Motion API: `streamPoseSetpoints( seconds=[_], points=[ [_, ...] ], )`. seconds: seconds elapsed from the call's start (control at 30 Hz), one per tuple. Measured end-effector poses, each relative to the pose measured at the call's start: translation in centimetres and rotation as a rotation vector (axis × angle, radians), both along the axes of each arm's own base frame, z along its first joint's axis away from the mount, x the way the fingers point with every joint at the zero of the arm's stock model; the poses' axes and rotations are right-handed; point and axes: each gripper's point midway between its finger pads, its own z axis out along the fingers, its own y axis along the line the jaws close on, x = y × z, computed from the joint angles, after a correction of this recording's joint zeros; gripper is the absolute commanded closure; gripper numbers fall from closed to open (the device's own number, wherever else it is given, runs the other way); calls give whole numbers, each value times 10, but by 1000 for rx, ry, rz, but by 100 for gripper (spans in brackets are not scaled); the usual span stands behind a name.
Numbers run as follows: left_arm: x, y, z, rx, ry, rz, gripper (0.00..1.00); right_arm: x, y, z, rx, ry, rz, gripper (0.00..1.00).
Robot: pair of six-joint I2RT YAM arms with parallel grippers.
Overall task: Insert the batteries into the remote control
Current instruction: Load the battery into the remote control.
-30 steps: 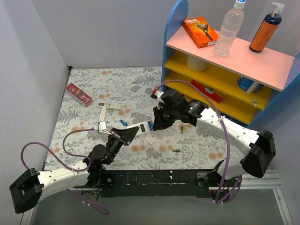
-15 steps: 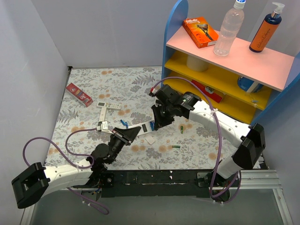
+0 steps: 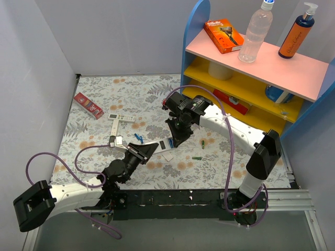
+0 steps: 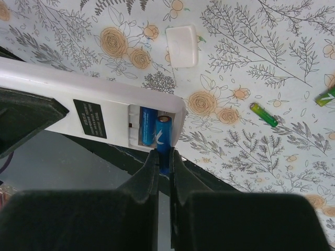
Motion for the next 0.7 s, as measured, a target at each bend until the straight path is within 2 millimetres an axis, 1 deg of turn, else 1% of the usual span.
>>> streamPoseSetpoints(
  seconds=[0.47,0.7],
  points=[
    [2,-5,-3,-2,18,-6,100,-3,-2,-3,-89,61,18,99],
    [2,-6,-2,-8,15,-11,100,-1,-3,-2,-115,67,8,94]
  ],
)
